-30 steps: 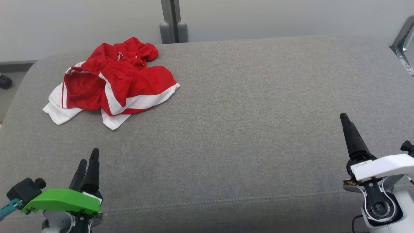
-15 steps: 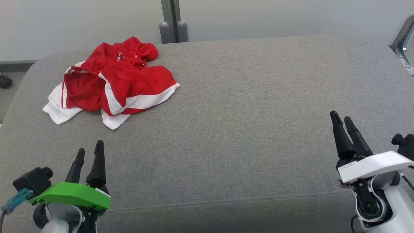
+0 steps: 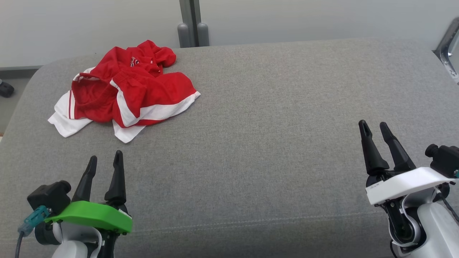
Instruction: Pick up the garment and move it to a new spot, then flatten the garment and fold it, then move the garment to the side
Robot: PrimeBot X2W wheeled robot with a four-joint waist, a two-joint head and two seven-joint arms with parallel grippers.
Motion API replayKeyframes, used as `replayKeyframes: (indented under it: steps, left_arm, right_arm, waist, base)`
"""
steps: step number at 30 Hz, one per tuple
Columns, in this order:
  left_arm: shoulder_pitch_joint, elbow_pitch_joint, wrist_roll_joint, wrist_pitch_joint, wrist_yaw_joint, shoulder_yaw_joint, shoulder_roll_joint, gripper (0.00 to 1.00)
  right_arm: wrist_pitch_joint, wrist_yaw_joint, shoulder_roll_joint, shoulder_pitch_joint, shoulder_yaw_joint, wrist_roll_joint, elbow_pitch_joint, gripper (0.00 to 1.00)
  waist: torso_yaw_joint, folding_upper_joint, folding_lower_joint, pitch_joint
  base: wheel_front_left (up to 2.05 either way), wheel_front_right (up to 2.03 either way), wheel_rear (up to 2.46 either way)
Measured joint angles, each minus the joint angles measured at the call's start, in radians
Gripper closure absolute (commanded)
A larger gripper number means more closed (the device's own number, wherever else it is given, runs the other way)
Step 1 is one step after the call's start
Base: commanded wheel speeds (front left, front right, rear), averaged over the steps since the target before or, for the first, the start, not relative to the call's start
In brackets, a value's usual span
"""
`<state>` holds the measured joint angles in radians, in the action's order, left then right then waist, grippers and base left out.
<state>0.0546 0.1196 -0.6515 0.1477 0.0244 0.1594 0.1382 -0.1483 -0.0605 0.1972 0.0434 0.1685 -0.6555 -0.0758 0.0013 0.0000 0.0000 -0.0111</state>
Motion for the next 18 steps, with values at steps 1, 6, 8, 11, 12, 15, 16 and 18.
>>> replayKeyframes:
  steps: [1, 6, 8, 11, 12, 15, 16, 18]
  left_arm:
    - [0.000, -0.002, 0.009, 0.004, -0.001, 0.002, 0.000, 0.00]
    - [0.001, -0.011, 0.075, 0.022, -0.008, 0.007, 0.000, 0.00]
    - [0.001, -0.015, 0.105, 0.028, -0.008, 0.010, 0.000, 0.00]
    - [0.001, -0.023, 0.139, 0.041, -0.008, 0.015, 0.000, 0.00]
    - [0.001, -0.026, 0.155, 0.043, -0.008, 0.016, 0.000, 0.00]
    - [0.001, -0.033, 0.196, 0.053, -0.008, 0.023, 0.000, 0.00]
    - [0.001, -0.035, 0.209, 0.058, -0.008, 0.025, 0.000, 0.00]
    - [0.001, -0.041, 0.243, 0.065, -0.008, 0.028, 0.000, 0.00]
  right_arm:
    - [-0.002, 0.001, 0.000, 0.000, 0.002, 0.010, 0.000, 0.00]
    - [-0.019, 0.002, 0.007, 0.000, 0.013, 0.081, 0.009, 0.00]
    - [-0.028, 0.008, 0.009, 0.000, 0.017, 0.111, 0.015, 0.00]
    - [-0.038, 0.010, 0.013, 0.000, 0.024, 0.149, 0.021, 0.00]
    - [-0.041, 0.010, 0.015, 0.000, 0.027, 0.166, 0.022, 0.00]
    - [-0.053, 0.016, 0.021, 0.001, 0.033, 0.205, 0.028, 0.00]
    - [-0.057, 0.019, 0.022, 0.001, 0.034, 0.221, 0.029, 0.00]
    - [-0.064, 0.019, 0.023, 0.001, 0.038, 0.247, 0.033, 0.00]
  waist:
    - [0.000, 0.0000, 0.0000, 0.000]
    - [0.001, 0.0000, 0.0000, -0.001]
    - [0.000, 0.0000, 0.0000, -0.001]
    - [0.000, 0.0000, 0.0000, -0.001]
    - [0.000, 0.0000, 0.0000, -0.002]
    - [-0.001, 0.0000, 0.0000, -0.002]
    - [-0.001, 0.0000, 0.0000, -0.002]
    - [-0.001, 0.0000, 0.0000, -0.003]
  base:
    - [0.00, 0.00, 0.00]
    - [0.00, 0.00, 0.00]
    - [0.00, 0.00, 0.00]
    - [0.00, 0.00, 0.00]
    - [0.00, 0.00, 0.00]
    - [0.00, 0.00, 0.00]
    - [0.00, 0.00, 0.00]
    - [0.00, 0.00, 0.00]
